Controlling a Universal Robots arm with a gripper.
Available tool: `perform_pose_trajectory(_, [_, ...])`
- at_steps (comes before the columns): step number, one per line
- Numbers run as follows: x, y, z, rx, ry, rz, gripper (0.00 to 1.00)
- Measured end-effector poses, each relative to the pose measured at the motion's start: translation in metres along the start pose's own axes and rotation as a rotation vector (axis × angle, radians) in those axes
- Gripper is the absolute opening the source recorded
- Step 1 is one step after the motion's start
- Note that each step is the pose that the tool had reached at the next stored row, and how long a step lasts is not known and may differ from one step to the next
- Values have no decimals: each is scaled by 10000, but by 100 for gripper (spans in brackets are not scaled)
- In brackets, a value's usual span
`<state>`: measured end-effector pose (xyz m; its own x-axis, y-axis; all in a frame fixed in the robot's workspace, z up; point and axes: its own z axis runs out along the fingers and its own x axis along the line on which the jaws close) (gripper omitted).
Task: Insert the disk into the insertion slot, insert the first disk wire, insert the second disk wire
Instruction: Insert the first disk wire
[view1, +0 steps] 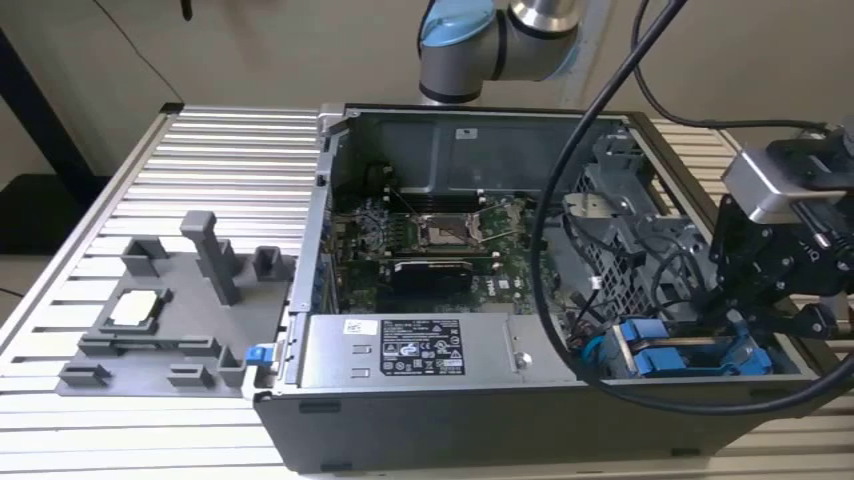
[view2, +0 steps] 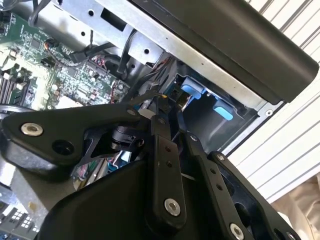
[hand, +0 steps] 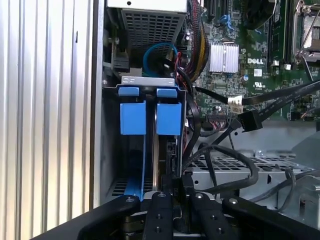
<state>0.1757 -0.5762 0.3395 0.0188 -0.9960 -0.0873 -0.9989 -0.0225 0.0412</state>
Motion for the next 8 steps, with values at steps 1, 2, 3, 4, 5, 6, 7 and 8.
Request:
perform_pose_trajectory(1, [0,0,-1,3,-1,31,19])
perform_pose_trajectory(2, [0,0,0,4,0,54,19])
perform_pose_trajectory(3, [0,0,3,5,2,74,19])
perform_pose_trajectory(4, [1,-1,16,7,3,93,19])
perform_pose_trajectory(5, [3,-2,34,7,4,116,19])
perform_pose_trajectory(6, [4,-2,48,9,11,137,19])
perform_pose_trajectory(7, [5,-3,60,9,15,155,19])
perform_pose_trajectory(8, [7,-3,67,9,2,157,19])
